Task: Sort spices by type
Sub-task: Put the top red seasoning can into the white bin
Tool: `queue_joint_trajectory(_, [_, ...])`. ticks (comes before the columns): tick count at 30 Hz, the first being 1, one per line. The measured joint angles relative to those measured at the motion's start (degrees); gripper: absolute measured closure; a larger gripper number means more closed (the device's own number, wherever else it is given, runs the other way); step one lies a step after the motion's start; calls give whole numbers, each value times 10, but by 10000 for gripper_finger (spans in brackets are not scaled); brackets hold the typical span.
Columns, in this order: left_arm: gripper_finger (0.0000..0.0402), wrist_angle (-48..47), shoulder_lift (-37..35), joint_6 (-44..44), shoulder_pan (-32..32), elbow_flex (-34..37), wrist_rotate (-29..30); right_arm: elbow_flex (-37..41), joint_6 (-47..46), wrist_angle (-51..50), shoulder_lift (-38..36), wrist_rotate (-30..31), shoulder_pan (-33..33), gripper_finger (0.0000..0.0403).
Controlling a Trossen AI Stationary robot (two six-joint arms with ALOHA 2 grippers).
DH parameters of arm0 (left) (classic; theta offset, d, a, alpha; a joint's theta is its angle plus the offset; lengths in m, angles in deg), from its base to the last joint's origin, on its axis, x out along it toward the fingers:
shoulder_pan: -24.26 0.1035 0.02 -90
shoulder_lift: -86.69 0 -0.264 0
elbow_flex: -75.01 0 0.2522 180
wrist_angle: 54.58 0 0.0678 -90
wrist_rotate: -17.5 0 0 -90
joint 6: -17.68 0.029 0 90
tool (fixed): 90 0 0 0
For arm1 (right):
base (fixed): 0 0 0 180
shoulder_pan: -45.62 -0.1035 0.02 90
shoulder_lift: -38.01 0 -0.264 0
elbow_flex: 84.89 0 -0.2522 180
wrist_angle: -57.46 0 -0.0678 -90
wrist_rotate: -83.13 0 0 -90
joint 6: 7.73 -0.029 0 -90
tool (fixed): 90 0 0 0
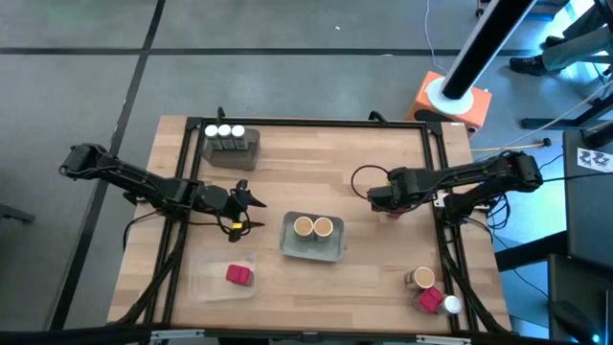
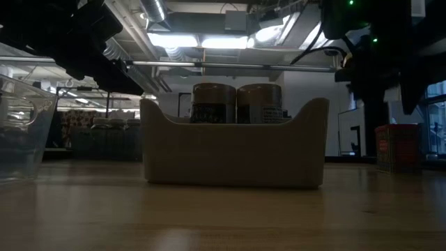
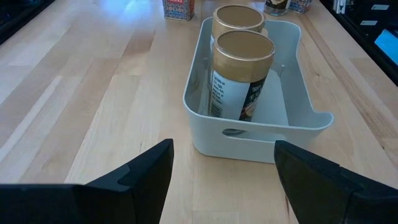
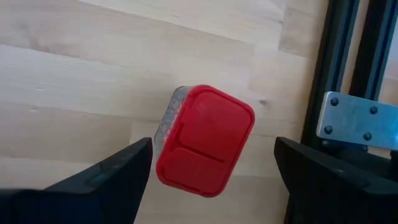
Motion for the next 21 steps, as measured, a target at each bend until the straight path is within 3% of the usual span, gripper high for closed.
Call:
queue_joint_trajectory(10, [139,0,0,2,0,0,0,72,-8,47,0,-19,2,65])
queue_joint_trajectory(21, [139,2,0,2,0,0,0,160,44,192,0,-30,1,76])
